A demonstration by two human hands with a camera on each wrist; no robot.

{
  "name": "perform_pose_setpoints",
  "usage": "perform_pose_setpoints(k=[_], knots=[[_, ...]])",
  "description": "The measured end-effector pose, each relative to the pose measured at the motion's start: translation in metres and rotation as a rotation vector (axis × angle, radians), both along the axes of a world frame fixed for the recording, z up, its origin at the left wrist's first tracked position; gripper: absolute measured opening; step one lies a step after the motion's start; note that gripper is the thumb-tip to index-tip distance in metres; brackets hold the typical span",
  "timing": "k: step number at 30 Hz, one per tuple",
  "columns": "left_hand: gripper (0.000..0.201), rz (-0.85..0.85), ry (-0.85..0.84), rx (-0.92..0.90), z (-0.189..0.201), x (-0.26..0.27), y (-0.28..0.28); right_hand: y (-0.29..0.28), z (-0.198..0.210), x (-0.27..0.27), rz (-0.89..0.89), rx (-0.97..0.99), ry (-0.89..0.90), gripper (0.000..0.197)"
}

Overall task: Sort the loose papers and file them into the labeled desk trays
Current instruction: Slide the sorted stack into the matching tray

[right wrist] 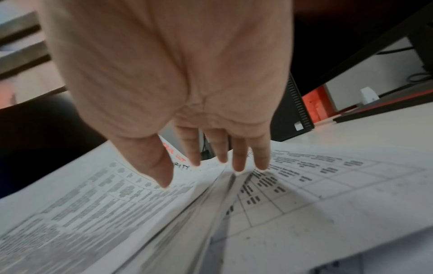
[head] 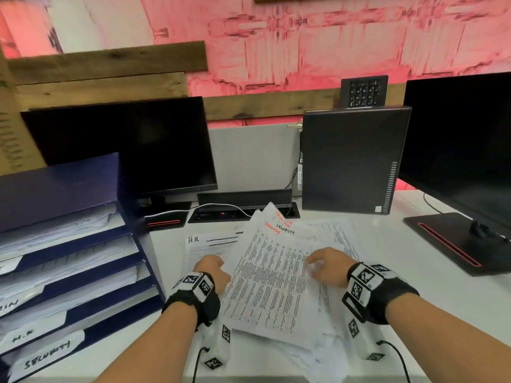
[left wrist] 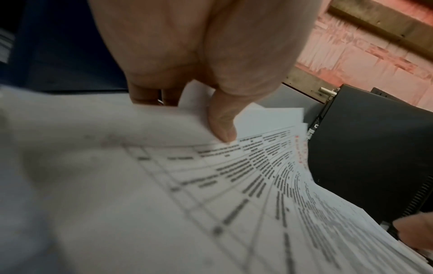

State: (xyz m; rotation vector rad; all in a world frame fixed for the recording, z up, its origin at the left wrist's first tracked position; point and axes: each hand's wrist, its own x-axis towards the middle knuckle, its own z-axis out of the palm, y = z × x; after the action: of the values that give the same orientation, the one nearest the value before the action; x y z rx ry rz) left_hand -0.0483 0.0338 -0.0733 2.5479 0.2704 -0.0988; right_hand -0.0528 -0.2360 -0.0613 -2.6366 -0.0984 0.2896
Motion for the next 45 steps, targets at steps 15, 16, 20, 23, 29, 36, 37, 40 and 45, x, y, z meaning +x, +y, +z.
perform_pose_setpoints(k=[15,16,20,23,29,36,37,40,45], knots=[[0.019,0.074,-0.168,-0.537,-0.003,-0.001,0.017,-0.004,-0.003,0.02,-0.39,0.322,0.008,0.095],[0.018,0.083,-0.167,-0.578,-0.003,-0.001,0.018,-0.003,-0.003,0.02,-0.398,0.381,-0.033,0.088],[0.018,0.096,-0.202,-0.687,0.006,-0.012,0.025,0.001,0.003,0.021,-0.361,0.749,-0.201,0.044],[0.018,0.119,-0.259,-0.752,0.015,-0.019,0.029,0.004,0.017,0.017,-0.323,0.843,-0.282,0.035],[0.031,0.064,-0.323,-0.747,0.039,-0.039,0.026,0.015,0.055,-0.003,-0.238,0.851,-0.474,0.031],[0.023,0.116,-0.437,-0.731,0.05,-0.05,0.023,0.03,0.068,-0.022,-0.19,0.855,-0.514,0.022],[0.022,0.138,-0.442,-0.723,0.05,-0.051,0.026,0.031,0.067,-0.024,-0.192,0.856,-0.514,0.02],[0.025,0.183,-0.46,-0.662,0.046,-0.053,0.035,0.033,0.064,-0.027,-0.229,0.888,-0.523,0.017],[0.03,0.183,-0.481,-0.662,0.042,-0.063,0.045,0.038,0.063,-0.024,-0.285,0.897,-0.513,0.016]])
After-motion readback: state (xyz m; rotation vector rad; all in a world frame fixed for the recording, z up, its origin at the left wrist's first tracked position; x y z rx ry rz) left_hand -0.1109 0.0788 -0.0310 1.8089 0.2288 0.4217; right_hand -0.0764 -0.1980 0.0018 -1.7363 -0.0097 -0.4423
